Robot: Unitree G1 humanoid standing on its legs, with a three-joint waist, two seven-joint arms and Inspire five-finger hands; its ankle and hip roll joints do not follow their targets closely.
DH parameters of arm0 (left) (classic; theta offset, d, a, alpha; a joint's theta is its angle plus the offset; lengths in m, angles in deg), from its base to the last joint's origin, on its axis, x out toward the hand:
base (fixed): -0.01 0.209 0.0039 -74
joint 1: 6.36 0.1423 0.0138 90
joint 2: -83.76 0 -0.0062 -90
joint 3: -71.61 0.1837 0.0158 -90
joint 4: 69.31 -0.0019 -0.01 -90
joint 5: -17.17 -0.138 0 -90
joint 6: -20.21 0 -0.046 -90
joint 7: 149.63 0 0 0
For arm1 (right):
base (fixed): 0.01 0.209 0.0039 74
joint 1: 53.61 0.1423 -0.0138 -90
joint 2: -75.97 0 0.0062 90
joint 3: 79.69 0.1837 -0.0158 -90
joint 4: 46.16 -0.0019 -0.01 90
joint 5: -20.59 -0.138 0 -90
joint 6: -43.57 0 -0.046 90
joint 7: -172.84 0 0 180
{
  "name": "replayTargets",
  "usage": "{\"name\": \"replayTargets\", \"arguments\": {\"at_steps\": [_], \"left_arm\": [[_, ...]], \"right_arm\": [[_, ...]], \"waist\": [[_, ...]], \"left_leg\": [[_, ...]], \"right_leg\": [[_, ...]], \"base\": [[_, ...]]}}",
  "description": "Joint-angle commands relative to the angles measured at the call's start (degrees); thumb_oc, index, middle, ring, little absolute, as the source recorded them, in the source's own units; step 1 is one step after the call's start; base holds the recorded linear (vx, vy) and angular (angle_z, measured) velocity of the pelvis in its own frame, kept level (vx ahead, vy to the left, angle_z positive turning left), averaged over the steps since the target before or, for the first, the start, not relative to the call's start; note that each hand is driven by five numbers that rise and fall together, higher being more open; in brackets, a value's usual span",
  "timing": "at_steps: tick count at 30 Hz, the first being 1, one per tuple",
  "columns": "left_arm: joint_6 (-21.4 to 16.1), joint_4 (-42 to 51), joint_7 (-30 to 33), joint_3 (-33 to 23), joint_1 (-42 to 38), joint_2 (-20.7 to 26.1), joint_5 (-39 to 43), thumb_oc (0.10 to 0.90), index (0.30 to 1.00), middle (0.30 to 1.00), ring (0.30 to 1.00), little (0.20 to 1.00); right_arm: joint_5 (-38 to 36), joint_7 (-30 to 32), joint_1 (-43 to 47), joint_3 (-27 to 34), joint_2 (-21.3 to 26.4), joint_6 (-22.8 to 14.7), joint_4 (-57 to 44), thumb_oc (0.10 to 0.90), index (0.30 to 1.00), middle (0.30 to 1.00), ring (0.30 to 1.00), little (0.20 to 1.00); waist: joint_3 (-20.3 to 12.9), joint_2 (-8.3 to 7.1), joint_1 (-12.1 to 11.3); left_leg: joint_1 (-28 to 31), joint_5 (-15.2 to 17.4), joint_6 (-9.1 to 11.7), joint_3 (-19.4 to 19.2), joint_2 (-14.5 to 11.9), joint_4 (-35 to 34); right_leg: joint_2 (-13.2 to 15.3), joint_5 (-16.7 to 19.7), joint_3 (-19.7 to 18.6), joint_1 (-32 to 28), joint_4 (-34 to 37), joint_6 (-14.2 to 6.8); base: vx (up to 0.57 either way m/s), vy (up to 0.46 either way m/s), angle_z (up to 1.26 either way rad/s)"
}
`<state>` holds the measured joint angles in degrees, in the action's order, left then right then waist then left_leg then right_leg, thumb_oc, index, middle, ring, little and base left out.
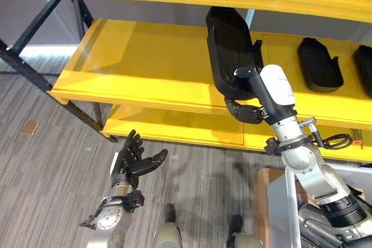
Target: Move parts from the plastic box to the shelf.
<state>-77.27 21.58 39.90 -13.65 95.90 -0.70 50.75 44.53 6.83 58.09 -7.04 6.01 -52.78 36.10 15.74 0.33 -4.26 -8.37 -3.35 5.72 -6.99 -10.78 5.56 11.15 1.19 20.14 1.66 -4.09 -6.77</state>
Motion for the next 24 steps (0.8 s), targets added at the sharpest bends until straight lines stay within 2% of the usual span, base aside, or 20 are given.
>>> {"name": "replayTargets", "arguments": {"at_steps": [1, 8, 15, 18, 19, 24], "left_arm": [[-5.5, 7.1, -0.9, -0.8, -1.6, 4.8, 1.3, 0.900, 1.000, 1.000, 1.000, 1.000], [-6.5, 7.8, -1.3, 0.0, -3.0, 7.5, 2.6, 0.900, 1.000, 1.000, 1.000, 1.000], [-7.5, 8.5, -2.1, 1.4, -4.4, 9.6, 4.1, 0.900, 1.000, 1.000, 1.000, 1.000], [-7.6, 8.5, -2.2, 2.1, -4.6, 10.0, 4.4, 0.900, 1.000, 1.000, 1.000, 1.000], [-7.6, 8.5, -2.3, 2.3, -4.5, 10.2, 4.5, 0.900, 1.000, 1.000, 1.000, 1.000], [-7.7, 8.5, -3.1, 3.5, -4.8, 10.9, 5.2, 0.900, 1.000, 1.000, 1.000, 1.000]], "right_arm": [[-3.4, 6.1, 12.8, 0.6, -1.3, -1.7, 0.5, 0.400, 0.300, 0.300, 0.300, 0.300], [-4.4, 7.5, 24.7, -3.8, 1.9, 0.2, 9.1, 0.400, 0.300, 0.300, 0.300, 0.300], [-4.4, 8.2, 39.2, -10.0, 8.0, 3.1, 21.1, 0.400, 0.300, 0.300, 0.300, 0.300], [-4.9, 8.5, 43.4, -12.4, 9.8, 3.6, 24.9, 0.400, 0.300, 0.300, 0.300, 0.300], [-5.0, 8.5, 44.4, -12.9, 10.4, 3.8, 26.1, 0.400, 0.300, 0.300, 0.300, 0.300], [-6.1, 8.1, 50.5, -17.2, 13.0, 4.1, 32.5, 0.400, 0.300, 0.300, 0.300, 0.300]], "waist": [[-3.0, -1.84, -1.3], [0.1, -0.97, -3.0], [2.9, -0.07, -3.9], [3.7, 0.12, -4.2], [3.7, 0.17, -4.3], [4.6, 0.63, -4.5]], "left_leg": [[-1.2, 5.2, 0.1, 0.0, -2.3, 5.4], [-6.1, 6.2, -0.2, 0.7, -2.4, 9.5], [-12.2, 7.0, -1.1, 1.2, -1.6, 13.6], [-13.3, 7.2, -1.3, 1.1, -1.5, 14.3], [-13.2, 8.3, -0.8, 1.6, -1.5, 14.6], [-14.8, 8.1, -0.8, 1.7, -1.2, 14.9]], "right_leg": [[1.9, -5.1, 0.7, -1.0, -2.6, 0.0], [3.0, -4.9, -0.1, 5.0, -6.8, -0.1], [4.7, -5.0, -1.9, 12.8, -12.7, -0.2], [4.7, -5.2, -2.2, 14.3, -13.5, -0.1], [4.6, -6.2, -2.7, 14.3, -14.0, -0.6], [4.9, -6.2, -2.8, 16.0, -14.6, -0.5]], "base": [[-0.07, 0.010, 0.15], [-0.11, 0.030, 0.01], [-0.09, 0.045, 0.01], [-0.01, 0.019, 0.00], [0.04, 0.002, 0.00], [0.01, 0.001, 0.00]]}}
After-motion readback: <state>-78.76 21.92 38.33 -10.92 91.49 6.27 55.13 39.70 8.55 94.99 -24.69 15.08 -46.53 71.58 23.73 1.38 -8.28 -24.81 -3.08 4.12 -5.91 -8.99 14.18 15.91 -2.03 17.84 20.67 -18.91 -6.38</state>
